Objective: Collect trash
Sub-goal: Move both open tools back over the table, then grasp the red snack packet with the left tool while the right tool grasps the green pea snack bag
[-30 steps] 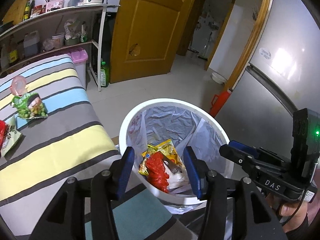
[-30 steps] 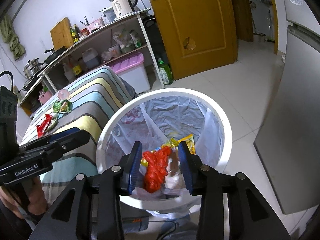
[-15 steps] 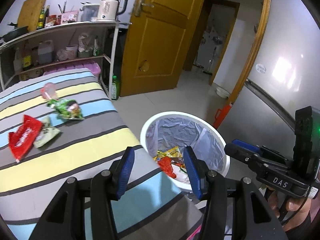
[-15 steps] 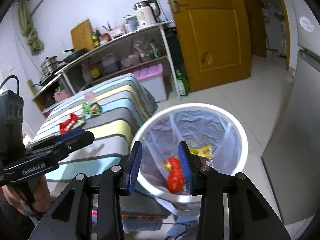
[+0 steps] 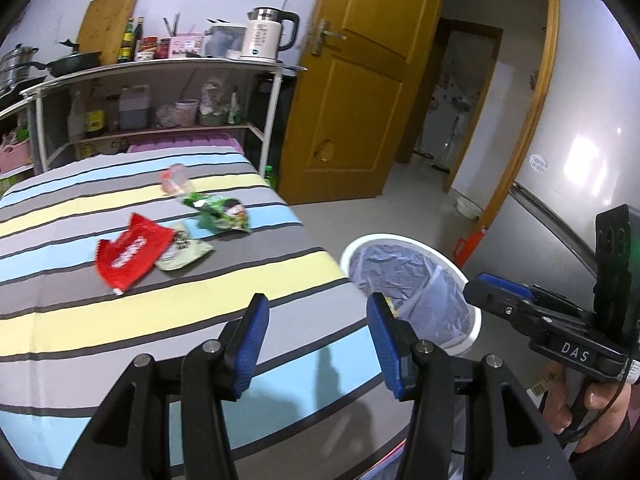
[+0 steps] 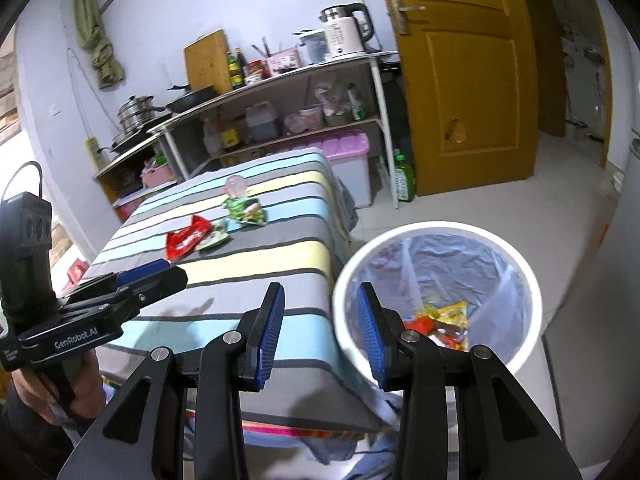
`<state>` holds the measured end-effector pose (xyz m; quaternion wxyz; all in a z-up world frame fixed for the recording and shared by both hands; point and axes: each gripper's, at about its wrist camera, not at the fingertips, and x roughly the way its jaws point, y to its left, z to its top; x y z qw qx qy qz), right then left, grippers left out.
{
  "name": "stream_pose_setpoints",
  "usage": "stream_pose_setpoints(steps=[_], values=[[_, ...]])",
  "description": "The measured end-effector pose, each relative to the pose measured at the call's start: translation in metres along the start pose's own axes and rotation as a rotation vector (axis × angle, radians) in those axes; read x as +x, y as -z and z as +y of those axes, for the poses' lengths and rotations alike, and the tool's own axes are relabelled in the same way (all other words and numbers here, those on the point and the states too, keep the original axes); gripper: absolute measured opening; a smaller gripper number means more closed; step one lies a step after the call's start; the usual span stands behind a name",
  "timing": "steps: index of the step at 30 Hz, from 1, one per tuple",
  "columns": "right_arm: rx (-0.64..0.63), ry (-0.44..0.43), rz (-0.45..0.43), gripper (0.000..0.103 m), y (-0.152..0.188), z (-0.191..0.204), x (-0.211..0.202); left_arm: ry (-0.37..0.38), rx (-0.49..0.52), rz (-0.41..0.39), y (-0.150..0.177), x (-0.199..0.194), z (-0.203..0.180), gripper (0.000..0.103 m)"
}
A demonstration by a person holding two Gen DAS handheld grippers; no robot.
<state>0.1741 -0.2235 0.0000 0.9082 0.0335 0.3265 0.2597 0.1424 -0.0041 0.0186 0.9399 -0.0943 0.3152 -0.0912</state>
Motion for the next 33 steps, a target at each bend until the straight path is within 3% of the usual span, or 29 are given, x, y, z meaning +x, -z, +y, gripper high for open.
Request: stream_pose_setpoints(steps=[10, 20, 33], values=[[-0.044, -0.042, 0.023, 0.039, 0.000, 0.027, 0.014, -0.065, -0.049, -0.023, 0.006, -0.015, 0.036, 0.053], [-0.082, -0.064, 0.040, 0.046, -0.010, 0.046, 0.032, -0.135, -0.095, -0.030, 0.007, -0.020, 0.070, 0.053], [-0.140, -0.102, 0.055, 0.051, -0.031, 0.068, 0.064, -0.232, -0.104, -0.029, -0.008, -0.014, 0.117, 0.056]])
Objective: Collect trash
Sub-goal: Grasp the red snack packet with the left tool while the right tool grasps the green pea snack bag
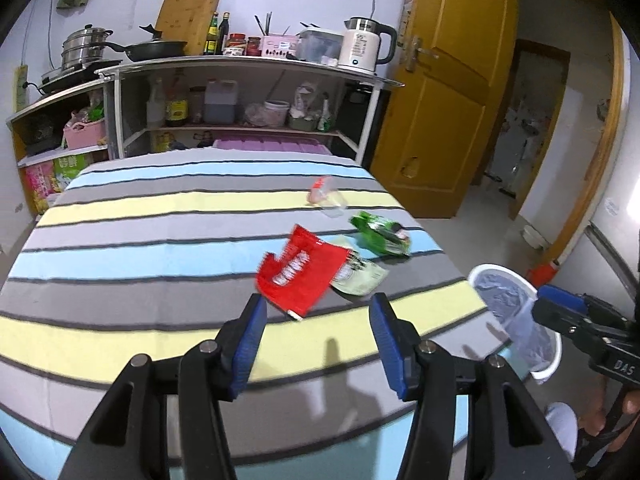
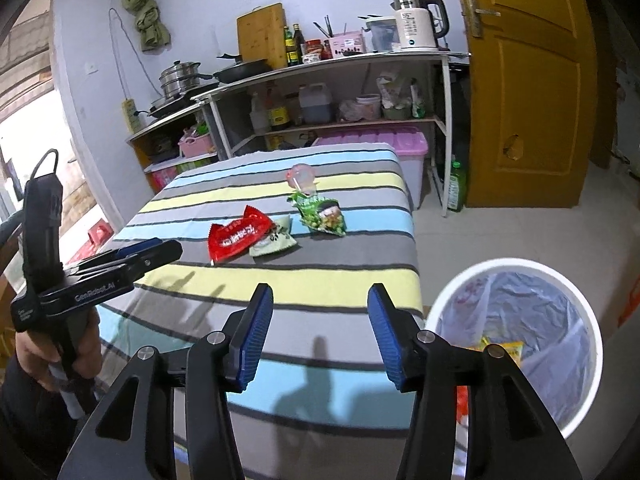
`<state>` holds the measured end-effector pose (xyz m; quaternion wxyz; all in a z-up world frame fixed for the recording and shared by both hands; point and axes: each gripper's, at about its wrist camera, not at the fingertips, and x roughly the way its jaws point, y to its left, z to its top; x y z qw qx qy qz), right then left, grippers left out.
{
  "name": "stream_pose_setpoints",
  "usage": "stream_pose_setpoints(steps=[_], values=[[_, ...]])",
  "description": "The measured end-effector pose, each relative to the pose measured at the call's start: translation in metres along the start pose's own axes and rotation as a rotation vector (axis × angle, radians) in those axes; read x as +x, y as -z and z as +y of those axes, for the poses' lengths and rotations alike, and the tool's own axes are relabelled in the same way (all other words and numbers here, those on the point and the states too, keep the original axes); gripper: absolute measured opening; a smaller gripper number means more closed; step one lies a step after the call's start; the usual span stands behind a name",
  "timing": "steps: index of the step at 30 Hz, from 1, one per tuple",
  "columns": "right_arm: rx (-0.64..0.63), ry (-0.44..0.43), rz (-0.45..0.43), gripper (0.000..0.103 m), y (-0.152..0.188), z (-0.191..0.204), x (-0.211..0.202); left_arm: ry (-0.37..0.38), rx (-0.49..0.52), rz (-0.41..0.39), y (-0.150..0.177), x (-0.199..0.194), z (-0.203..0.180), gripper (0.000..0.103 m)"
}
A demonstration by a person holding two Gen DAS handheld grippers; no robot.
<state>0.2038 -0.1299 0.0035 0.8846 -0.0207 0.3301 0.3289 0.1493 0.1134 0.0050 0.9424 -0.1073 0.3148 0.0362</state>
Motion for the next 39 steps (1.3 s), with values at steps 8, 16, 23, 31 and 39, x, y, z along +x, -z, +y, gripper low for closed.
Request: stream_pose_setpoints(steps=[8, 16, 23, 31, 39], values=[[-0.041, -0.009, 0.021, 0.054, -0.020, 0.005, 0.029, -0.041, 0.017, 0.037, -0.016, 0.029, 0.014, 0.056], [-0.065, -0.012, 0.065, 0.056, -0.041, 0.003, 0.069, -0.053, -0.002, 0.095, -0.021, 0.063, 0.020, 0.056], [-0.082, -0.011, 0.123, 0.061, -0.053, 0.001, 0.110, -0.049, -0.022, 0.131, -0.023, 0.083, 0.025, 0.056], [-0.090, -0.022, 0.166, 0.062, -0.069, -0.004, 0.149, -0.023, -0.069, 0.194, -0.024, 0.098, 0.032, 0.056], [-0.067, -0.034, 0.221, 0.062, -0.073, -0.012, 0.179, -0.021, -0.057, 0.200, -0.024, 0.100, 0.029, 0.056]])
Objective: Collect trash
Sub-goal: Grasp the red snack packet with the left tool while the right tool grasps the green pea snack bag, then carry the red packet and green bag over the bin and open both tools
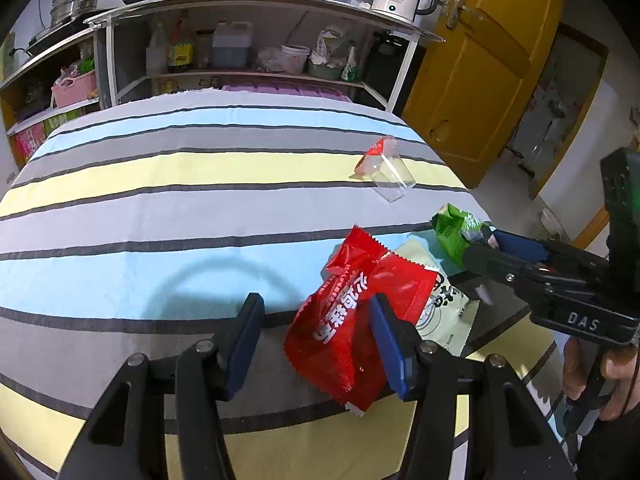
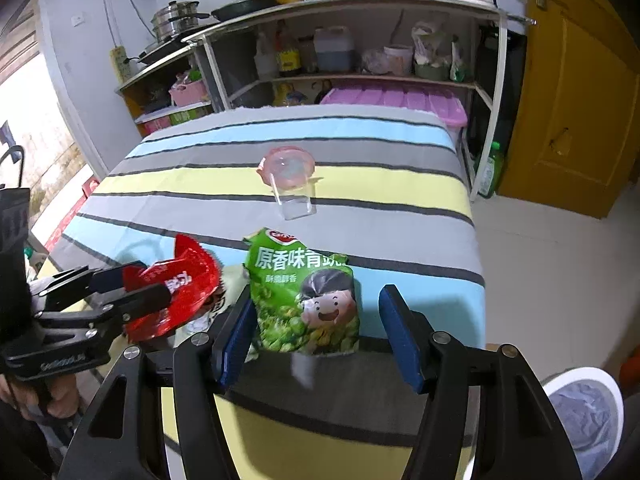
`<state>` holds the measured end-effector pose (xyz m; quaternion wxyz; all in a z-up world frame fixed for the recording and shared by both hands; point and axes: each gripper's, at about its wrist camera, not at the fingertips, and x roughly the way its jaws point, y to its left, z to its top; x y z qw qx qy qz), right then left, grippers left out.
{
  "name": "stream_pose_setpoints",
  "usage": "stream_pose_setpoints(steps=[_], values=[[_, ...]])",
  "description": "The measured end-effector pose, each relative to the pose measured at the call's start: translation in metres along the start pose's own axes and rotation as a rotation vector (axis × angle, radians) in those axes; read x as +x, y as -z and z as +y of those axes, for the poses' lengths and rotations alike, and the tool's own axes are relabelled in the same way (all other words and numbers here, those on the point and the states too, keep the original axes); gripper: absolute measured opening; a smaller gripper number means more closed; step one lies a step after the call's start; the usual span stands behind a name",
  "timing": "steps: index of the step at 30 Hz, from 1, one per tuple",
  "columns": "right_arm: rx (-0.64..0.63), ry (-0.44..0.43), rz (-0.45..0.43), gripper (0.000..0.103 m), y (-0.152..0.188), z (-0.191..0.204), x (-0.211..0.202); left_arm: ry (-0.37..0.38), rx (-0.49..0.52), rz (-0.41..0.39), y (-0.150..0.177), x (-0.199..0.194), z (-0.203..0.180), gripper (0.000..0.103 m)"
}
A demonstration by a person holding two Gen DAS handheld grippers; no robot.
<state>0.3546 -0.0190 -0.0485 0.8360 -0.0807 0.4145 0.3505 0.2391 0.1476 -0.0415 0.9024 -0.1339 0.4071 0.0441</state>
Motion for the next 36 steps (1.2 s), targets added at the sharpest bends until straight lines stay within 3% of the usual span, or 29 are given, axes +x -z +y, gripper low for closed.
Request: stream_pose_setpoints(steps=[1, 3, 4, 5, 10, 25, 36], values=[[0.008, -0.006, 0.002, 0.062, 0.000, -0.001, 0.001, -0.003, 0.003, 0.000, 0.000, 0.000, -0.001, 0.056], [0.020, -0.017, 0.005, 0.057, 0.001, -0.001, 0.002, -0.001, 0.007, 0.000, -0.001, 0.000, -0.002, 0.045], [0.021, -0.021, 0.003, 0.049, 0.002, -0.001, 0.002, 0.004, 0.008, 0.002, -0.001, 0.000, -0.001, 0.035], [0.020, -0.020, 0.001, 0.049, 0.003, 0.000, 0.001, 0.008, 0.008, 0.003, -0.001, -0.001, -0.001, 0.028], [0.023, -0.022, -0.021, 0.047, 0.008, 0.003, -0.008, 0.026, -0.007, 0.001, 0.000, -0.003, 0.001, 0.016], [0.092, -0.014, -0.118, 0.047, 0.053, 0.007, -0.076, 0.055, 0.012, -0.077, 0.018, -0.042, -0.017, 0.014], [0.144, 0.048, -0.179, 0.047, 0.095, 0.001, -0.133, 0.125, 0.070, -0.124, 0.033, -0.083, -0.059, 0.014]])
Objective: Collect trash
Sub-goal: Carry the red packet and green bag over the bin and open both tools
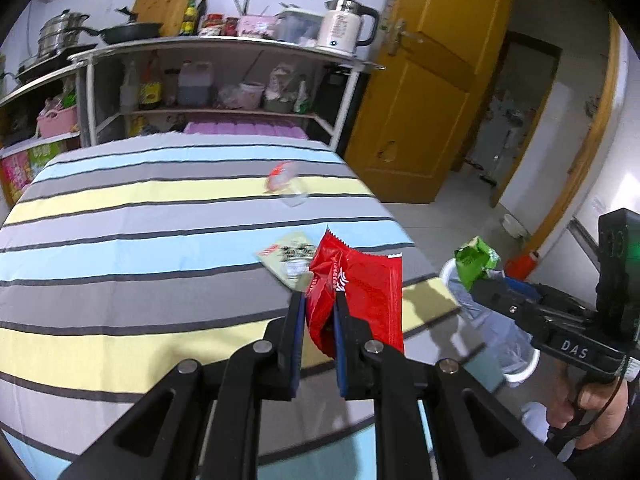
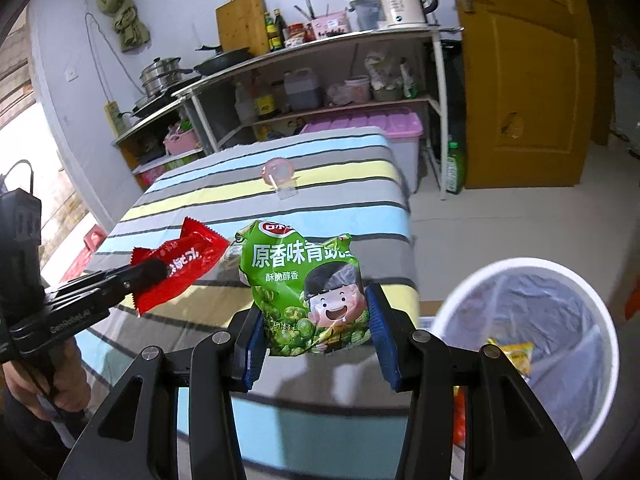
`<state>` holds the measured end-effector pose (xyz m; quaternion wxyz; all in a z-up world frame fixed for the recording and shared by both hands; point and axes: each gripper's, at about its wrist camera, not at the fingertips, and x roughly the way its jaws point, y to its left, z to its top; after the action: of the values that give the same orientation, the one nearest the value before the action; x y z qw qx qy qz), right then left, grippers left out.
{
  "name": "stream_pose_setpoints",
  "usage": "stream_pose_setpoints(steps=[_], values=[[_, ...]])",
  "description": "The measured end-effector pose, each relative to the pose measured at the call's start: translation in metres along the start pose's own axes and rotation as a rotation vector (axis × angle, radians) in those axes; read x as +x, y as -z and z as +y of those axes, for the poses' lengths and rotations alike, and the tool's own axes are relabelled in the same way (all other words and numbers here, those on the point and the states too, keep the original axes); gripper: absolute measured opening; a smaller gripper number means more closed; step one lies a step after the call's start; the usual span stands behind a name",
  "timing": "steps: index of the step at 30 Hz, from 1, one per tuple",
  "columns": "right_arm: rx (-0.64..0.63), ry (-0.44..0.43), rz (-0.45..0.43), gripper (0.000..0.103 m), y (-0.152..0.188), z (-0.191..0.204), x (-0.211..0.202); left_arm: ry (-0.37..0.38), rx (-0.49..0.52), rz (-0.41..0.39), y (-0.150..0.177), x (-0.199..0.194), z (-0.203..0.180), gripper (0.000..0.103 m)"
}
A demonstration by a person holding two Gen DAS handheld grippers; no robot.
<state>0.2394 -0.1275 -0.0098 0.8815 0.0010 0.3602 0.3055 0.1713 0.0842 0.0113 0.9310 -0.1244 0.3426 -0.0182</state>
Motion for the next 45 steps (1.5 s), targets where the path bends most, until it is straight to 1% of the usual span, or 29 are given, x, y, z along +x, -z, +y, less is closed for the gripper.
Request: stream_pose_setpoints(steps=[10, 20, 26, 33, 45], values=[[0.036, 0.063, -0.067, 0.047, 0.014, -0.023, -0.053, 0.084, 0.076, -0.014, 0.002, -0.009, -0.055, 0.014], [0.087, 0.140, -0.102, 0.047, 0.030, -0.060, -0.086, 0.150, 0.150, 0.009, 0.003, 0.004, -0.107, 0.014], [0.129, 0.176, -0.109, 0.047, 0.040, -0.084, -0.098, 0.178, 0.191, 0.024, 0.003, 0.016, -0.134, 0.014], [0.169, 0.208, -0.108, 0.047, 0.046, -0.105, -0.102, 0.203, 0.228, 0.048, 0.006, 0.033, -0.161, 0.014], [0.230, 0.241, -0.067, 0.047, 0.057, -0.139, -0.091, 0.222, 0.255, 0.103, 0.009, 0.067, -0.184, 0.014]])
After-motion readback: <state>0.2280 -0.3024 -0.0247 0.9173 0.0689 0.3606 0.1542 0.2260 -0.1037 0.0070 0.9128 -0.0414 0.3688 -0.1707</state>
